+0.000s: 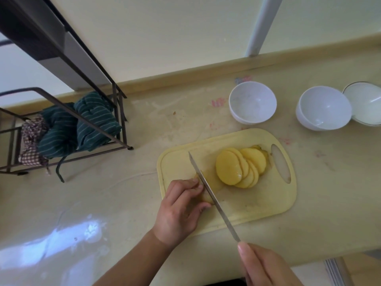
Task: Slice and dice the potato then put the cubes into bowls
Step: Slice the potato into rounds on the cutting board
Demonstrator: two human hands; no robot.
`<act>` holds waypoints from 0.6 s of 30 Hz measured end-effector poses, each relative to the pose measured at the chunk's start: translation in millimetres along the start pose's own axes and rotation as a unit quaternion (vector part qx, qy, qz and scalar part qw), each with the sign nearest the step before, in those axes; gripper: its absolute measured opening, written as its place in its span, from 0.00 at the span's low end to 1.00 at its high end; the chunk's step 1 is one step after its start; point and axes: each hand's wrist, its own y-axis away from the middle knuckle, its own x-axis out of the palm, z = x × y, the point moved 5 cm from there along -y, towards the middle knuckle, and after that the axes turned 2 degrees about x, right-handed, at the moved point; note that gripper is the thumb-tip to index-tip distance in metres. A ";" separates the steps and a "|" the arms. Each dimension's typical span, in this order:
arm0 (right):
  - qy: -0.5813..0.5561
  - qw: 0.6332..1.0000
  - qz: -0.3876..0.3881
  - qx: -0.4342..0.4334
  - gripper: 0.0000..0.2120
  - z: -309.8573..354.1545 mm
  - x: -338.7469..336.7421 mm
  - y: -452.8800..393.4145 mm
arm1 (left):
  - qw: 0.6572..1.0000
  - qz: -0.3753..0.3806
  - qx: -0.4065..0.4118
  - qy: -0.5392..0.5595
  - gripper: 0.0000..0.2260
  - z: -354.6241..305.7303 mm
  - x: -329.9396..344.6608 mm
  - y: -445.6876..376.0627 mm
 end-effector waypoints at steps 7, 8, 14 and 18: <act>0.037 0.997 0.049 0.053 0.24 6.7 -2.8 -24.9 | 1.000 -0.010 -0.015 -0.002 0.15 -0.7 2.2 2.8; 0.037 0.997 0.060 0.038 0.25 7.5 0.4 -31.5 | 1.000 -0.009 -0.014 -0.003 0.15 -0.7 2.4 3.0; 0.034 0.996 0.081 0.004 0.30 2.8 6.4 -39.9 | 1.000 -0.007 -0.009 -0.010 0.16 -0.7 4.1 4.4; -0.029 0.990 0.136 0.030 0.30 4.0 -5.7 -46.3 | 1.000 -0.008 -0.014 -0.010 0.17 -0.8 5.7 4.1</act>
